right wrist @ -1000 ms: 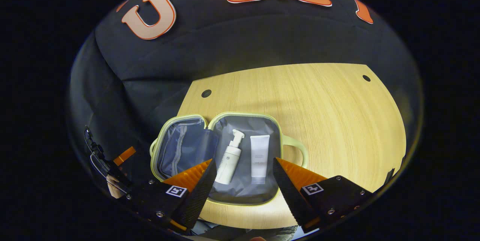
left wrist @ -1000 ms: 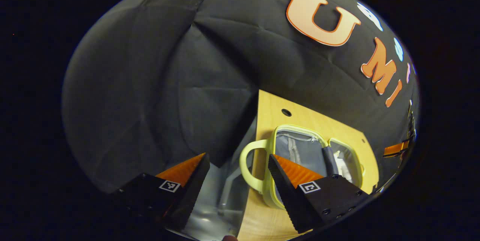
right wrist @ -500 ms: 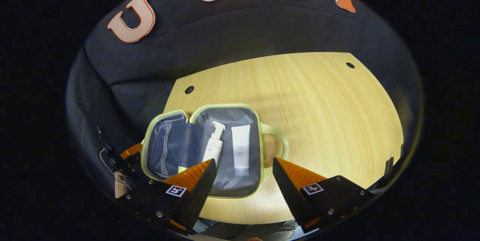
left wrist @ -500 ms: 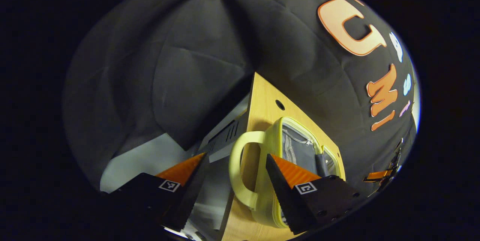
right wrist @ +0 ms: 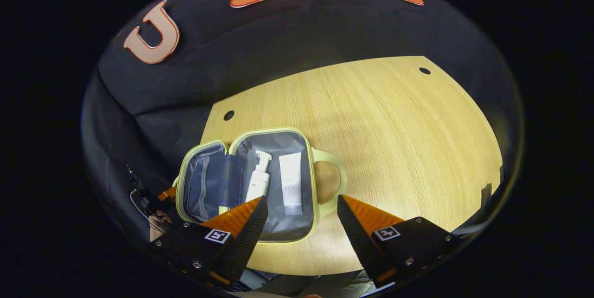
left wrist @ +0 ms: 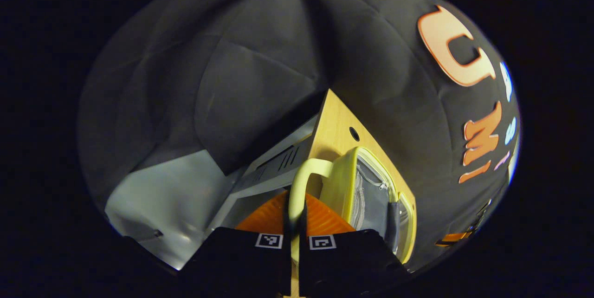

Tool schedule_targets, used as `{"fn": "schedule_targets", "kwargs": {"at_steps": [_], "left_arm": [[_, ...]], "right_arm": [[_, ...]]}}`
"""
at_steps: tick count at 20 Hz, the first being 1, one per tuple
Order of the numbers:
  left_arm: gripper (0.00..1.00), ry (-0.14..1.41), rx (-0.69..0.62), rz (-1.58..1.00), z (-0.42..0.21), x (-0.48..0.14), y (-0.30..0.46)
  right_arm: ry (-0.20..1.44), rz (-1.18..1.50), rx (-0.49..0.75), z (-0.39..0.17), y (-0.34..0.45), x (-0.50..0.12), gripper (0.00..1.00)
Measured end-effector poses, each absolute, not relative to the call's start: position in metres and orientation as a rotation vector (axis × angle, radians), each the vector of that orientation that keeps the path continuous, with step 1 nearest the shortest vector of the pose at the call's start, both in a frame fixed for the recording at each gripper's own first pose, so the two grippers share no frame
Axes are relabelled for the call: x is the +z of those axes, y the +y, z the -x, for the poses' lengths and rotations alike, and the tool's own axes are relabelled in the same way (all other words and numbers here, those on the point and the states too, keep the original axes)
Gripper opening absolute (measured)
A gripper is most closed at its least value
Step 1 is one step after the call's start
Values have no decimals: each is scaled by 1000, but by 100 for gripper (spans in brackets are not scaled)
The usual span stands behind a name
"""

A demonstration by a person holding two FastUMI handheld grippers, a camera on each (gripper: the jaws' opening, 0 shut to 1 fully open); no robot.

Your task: First open the suitcase, pack the skin care products into it, and then close the suitcase.

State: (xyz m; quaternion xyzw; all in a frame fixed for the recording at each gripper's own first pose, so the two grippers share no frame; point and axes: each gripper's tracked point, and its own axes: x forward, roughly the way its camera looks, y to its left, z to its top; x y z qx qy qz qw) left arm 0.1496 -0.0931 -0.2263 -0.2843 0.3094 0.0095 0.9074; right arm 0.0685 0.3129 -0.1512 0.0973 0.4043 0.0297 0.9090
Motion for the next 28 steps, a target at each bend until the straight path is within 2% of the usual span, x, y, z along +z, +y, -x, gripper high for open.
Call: {"fn": "schedule_targets", "kwargs": {"at_steps": [7, 15, 21, 28], "left_arm": [[6, 536, -72, 336, -126, -96, -146], [6, 459, -209, 131, -97, 16, -289], [6, 441, -319, 72, -103, 33, -411], [6, 484, -398, 53, -119, -11, -541]], "right_arm": [[741, -202, 137, -93, 304, -112, 96], [542, -185, 203, -113, 262, -32, 96], [407, -98, 127, -118, 171, 2, 95], [277, 11, 59, -119, 90, 22, 95]]}}
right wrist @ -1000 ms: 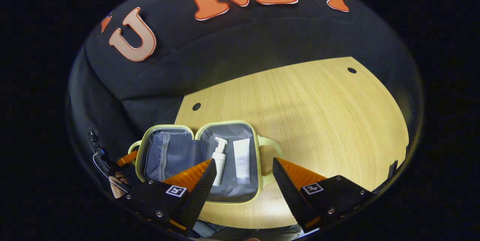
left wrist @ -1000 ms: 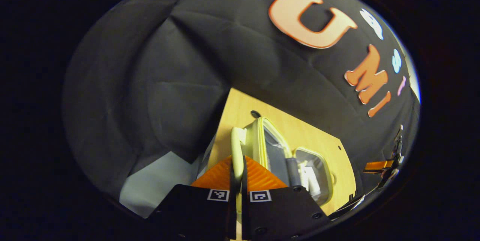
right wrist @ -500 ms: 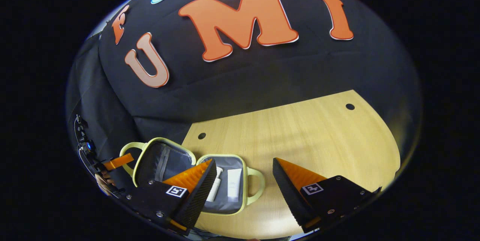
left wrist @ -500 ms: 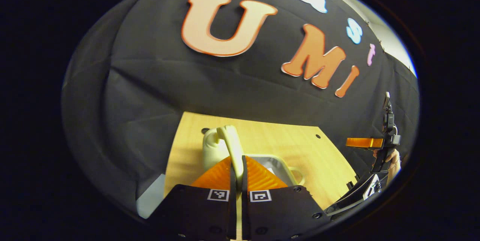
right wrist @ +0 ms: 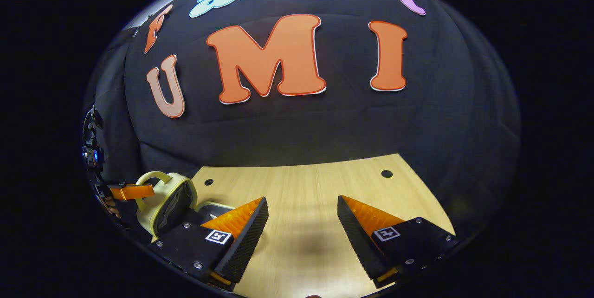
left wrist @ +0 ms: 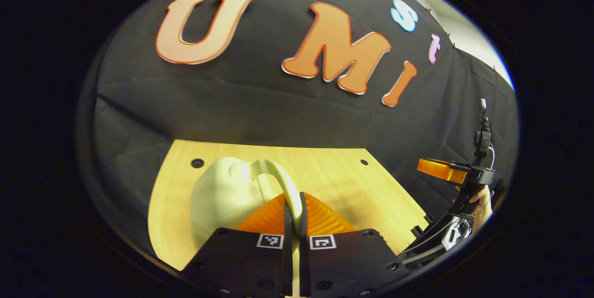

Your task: First open the suitcase, pack the skin care products into it, and then close the suitcase.

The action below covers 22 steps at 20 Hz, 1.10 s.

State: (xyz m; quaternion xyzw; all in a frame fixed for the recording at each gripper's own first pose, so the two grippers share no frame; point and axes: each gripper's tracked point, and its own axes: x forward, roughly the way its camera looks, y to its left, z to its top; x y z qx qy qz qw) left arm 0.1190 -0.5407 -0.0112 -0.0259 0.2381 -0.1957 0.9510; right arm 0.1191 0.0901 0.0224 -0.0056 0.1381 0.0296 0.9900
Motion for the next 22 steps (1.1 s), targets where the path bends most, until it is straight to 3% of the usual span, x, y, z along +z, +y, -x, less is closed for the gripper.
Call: {"fn": "schedule_targets", "kwargs": {"at_steps": [8, 9, 10, 13, 18, 20, 21, 22], "left_arm": [[6, 634, -403, 5, -137, -129, -640], [6, 655, -391, 6, -138, -145, -645], [6, 673, -378, -1, -142, -162, -646], [6, 693, -347, -22, -148, -201, -659], [7, 632, -301, -174, -150, -209, -660], [11, 632, -266, -180, -152, -205, -661], [21, 639, -240, -154, -150, -198, -661], [21, 632, -213, -109, -149, -189, -663]], "right_arm": [[271, 79, 77, -122, 42, 1, 95], [269, 77, 80, -124, 38, -1, 100], [269, 80, 79, -126, 33, -5, 95], [284, 71, 79, -127, 19, -17, 96], [295, 38, 73, -121, 4, -39, 95], [291, 19, 73, -117, 0, -38, 96], [288, 15, 72, -114, -2, -36, 96], [285, 15, 71, -110, -5, -32, 95]]}}
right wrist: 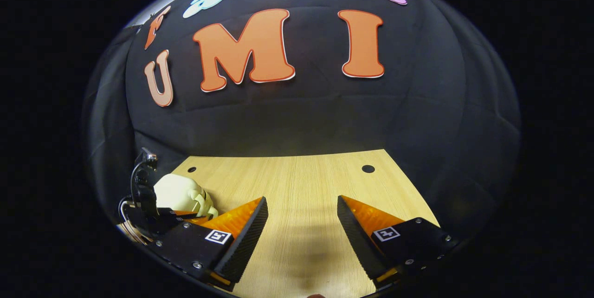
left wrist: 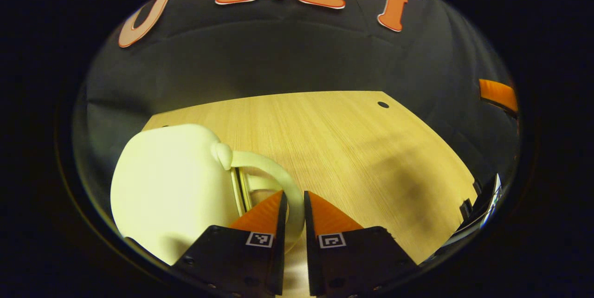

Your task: First open the suitcase, pack the skin care products into it, and then close the suitcase.

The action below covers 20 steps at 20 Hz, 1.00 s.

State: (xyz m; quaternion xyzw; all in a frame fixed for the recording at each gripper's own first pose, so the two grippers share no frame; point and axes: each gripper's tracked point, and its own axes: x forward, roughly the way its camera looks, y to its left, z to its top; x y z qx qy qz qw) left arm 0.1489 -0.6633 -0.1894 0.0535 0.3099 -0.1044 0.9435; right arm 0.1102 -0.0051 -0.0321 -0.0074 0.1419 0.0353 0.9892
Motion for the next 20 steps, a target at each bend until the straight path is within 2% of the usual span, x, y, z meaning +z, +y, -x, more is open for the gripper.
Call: {"fn": "schedule_targets", "kwargs": {"at_steps": [1, 2, 5, 9, 14, 17, 20], "left_arm": [[27, 593, -219, -50, -149, -170, -673], [27, 551, -214, -4, -148, -148, -680], [100, 429, -193, 14, -147, -79, -701], [98, 206, -132, -50, -131, 20, -705], [99, -13, -80, -125, -117, 107, -694], [98, -106, -46, -151, -103, 143, -669], [98, -99, -82, -82, -96, 141, -661]], "right_arm": [[277, 22, 68, -107, -7, -26, 96], [269, 32, 62, -103, -11, -20, 95], [233, 50, 48, -97, -19, -2, 95], [157, 30, 15, -84, -19, 19, 95], [95, 33, -34, -63, -16, 35, 95], [79, 52, -55, -50, -8, 36, 95], [67, 53, -73, -38, 1, 37, 95]]}}
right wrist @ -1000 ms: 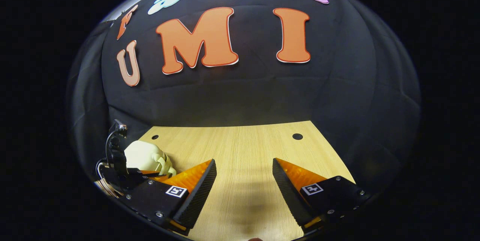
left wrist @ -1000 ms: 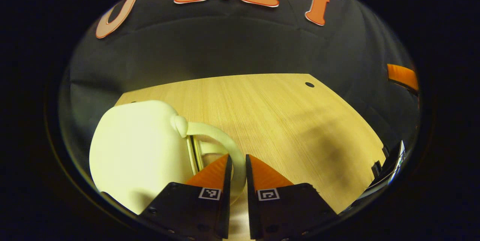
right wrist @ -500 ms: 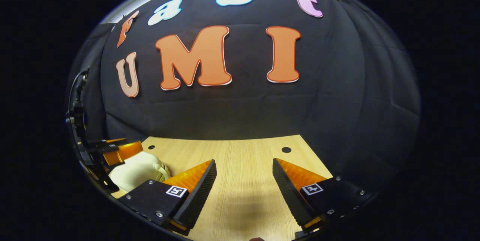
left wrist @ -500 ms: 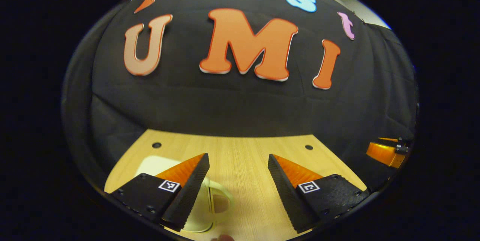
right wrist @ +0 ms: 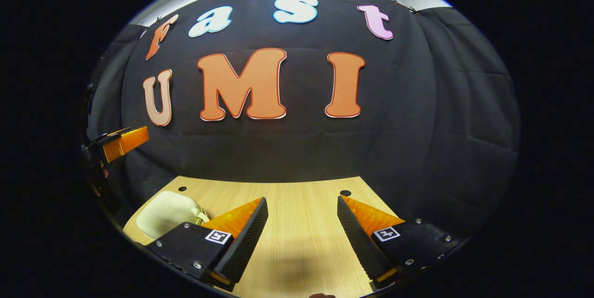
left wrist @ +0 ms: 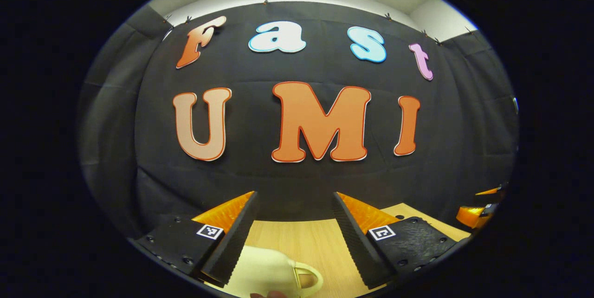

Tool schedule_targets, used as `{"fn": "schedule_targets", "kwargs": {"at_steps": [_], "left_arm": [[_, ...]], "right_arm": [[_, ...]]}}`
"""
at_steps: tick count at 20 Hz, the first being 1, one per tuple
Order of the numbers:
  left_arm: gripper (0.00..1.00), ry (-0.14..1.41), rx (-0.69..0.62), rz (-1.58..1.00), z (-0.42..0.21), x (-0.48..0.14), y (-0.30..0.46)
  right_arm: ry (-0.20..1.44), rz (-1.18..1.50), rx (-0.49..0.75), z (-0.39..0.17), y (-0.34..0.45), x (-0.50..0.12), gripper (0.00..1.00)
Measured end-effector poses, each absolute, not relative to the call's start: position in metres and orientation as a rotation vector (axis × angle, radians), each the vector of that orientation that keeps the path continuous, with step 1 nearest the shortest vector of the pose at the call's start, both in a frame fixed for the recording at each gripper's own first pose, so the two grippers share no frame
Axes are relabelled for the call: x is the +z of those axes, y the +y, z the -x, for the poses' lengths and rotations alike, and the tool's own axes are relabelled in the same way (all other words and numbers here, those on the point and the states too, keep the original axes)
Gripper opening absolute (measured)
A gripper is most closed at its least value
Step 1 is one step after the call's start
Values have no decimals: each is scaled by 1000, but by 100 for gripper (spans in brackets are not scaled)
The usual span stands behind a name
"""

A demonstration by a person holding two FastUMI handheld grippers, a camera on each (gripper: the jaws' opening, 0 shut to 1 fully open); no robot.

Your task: First open the suitcase, pack the skin care products into it, and then close the suitcase.

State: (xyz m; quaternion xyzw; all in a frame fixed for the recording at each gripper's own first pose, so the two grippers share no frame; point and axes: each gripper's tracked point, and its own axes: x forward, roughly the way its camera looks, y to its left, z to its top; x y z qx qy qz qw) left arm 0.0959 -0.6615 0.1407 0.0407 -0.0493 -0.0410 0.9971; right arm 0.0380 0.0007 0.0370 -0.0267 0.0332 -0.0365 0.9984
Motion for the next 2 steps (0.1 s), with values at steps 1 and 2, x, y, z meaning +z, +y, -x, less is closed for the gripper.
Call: {"fn": "schedule_targets", "kwargs": {"at_steps": [1, 2], "left_arm": [[98, -95, -88, -62, -94, 140, -658], [98, -95, -108, -44, -92, 141, -653]], "right_arm": [[60, 53, -74, -35, 4, 38, 95], [48, 54, -74, -31, 7, 41, 100]]}}
